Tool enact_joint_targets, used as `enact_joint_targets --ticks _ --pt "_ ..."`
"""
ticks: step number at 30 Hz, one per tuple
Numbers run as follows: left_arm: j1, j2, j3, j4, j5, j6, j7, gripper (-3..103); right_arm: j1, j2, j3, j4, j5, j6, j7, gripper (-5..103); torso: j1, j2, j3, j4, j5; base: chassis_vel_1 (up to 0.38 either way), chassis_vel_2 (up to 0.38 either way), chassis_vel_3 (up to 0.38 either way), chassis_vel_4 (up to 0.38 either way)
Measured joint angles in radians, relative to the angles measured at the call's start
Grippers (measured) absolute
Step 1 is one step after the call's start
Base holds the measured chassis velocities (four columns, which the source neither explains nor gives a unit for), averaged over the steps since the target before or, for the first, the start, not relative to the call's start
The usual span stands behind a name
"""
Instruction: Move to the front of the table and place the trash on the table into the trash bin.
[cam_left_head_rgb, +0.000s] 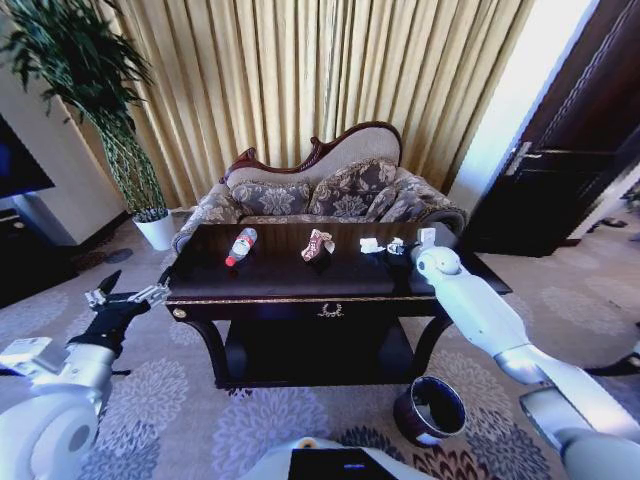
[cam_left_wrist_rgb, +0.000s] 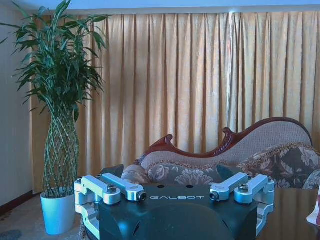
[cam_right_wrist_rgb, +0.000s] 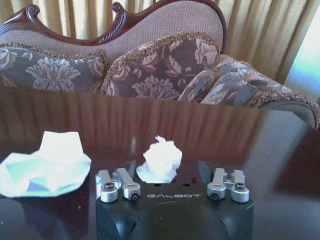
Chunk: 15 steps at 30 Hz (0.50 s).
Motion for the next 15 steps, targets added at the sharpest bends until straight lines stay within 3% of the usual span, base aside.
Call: enact_joint_targets --ticks 4,11,15 --pt "-0.004 0.006 0.000 0.000 -0.001 0.000 0.001 100 -0.012 -0.002 0.009 0.010 -0.005 -0.001 -0.005 60 0.000 0.000 0.000 -0.0002 -0.0001 0.000 0.000 0.000 0.000" --pt "-0.011 0.009 0.004 0.000 -0.006 0.001 0.001 100 -0.023 -0.005 0.023 0.016 -0.004 0.002 -0.008 27 0.000 0.000 0.000 0.0000 -0.0001 0.000 0.000 0.000 0.000" --pt "-0.009 0.009 0.005 0.000 -0.007 0.001 0.001 100 -0.027 -0.004 0.027 0.017 -0.004 0.004 -0.010 16 0.000 0.000 0.000 -0.0001 -0.0001 0.000 0.000 0.000 0.000"
